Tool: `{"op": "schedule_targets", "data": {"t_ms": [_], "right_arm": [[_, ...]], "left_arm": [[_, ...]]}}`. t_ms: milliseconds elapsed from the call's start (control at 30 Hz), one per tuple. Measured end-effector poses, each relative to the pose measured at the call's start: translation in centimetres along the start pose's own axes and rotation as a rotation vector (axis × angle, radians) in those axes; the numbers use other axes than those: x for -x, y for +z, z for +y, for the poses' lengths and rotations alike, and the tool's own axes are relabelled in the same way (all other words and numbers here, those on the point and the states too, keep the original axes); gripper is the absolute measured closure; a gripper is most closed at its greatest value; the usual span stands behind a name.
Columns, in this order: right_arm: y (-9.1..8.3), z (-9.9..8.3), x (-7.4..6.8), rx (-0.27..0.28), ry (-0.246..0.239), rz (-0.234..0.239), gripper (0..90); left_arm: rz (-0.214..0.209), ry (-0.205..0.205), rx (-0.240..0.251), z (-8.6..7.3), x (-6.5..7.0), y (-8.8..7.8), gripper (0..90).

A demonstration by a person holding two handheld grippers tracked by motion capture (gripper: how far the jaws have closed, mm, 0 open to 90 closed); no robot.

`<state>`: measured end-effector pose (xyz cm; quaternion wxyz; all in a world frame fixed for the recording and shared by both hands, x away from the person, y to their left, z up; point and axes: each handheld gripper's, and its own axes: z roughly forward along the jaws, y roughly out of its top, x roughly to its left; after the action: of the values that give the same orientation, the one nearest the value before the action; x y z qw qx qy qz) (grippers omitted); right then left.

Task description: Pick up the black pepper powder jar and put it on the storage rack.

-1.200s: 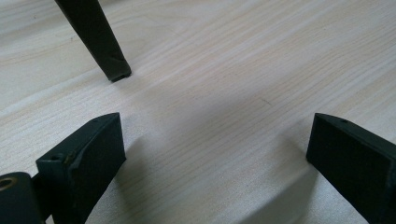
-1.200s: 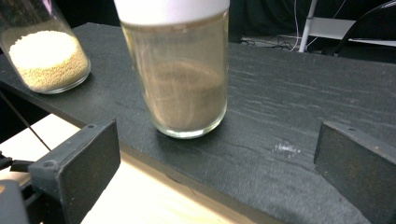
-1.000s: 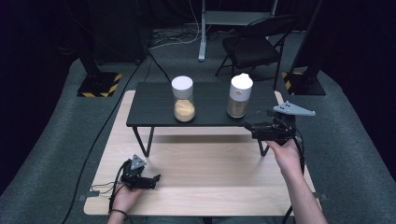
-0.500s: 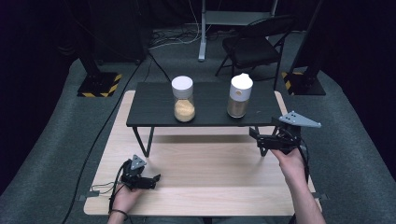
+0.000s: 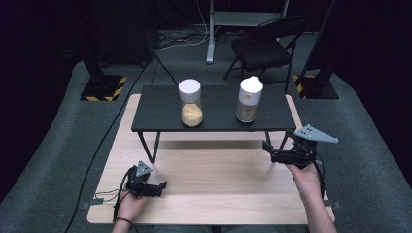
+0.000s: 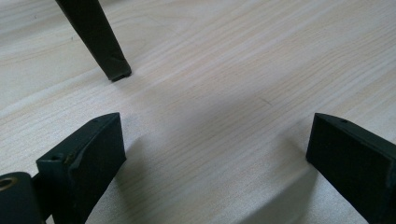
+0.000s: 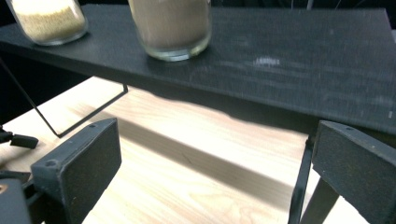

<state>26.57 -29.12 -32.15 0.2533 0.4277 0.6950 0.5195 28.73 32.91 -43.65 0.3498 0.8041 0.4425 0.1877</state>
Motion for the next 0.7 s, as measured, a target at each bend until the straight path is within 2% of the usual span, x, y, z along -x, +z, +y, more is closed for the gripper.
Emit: {"op": "schedule_targets", "data": {"t_ms": [233, 367, 567, 700], "right_arm": [[0.4, -1.7, 0.5, -0.03, 0.034, -0.001, 0.5], [0.7, -2.5, 0.6, -0.045, 0.032, -0.014, 0.4], [1.2, -4.7, 1.3, -0.064, 0.062, -0.01, 0.4], [1.5, -5.6, 1.5, -0.075, 0.072, -0.005, 0.4]], "left_arm": [[0.0, 0.0, 0.0, 0.0, 0.0, 0.0, 3.8], [-0.001, 0.0, 0.0, 0.0, 0.0, 0.0, 3.7], [0.0, -0.001, 0.0, 0.0, 0.0, 0.0, 3.7], [0.0, -0.001, 0.0, 0.0, 0.0, 0.0, 3.6]]}}
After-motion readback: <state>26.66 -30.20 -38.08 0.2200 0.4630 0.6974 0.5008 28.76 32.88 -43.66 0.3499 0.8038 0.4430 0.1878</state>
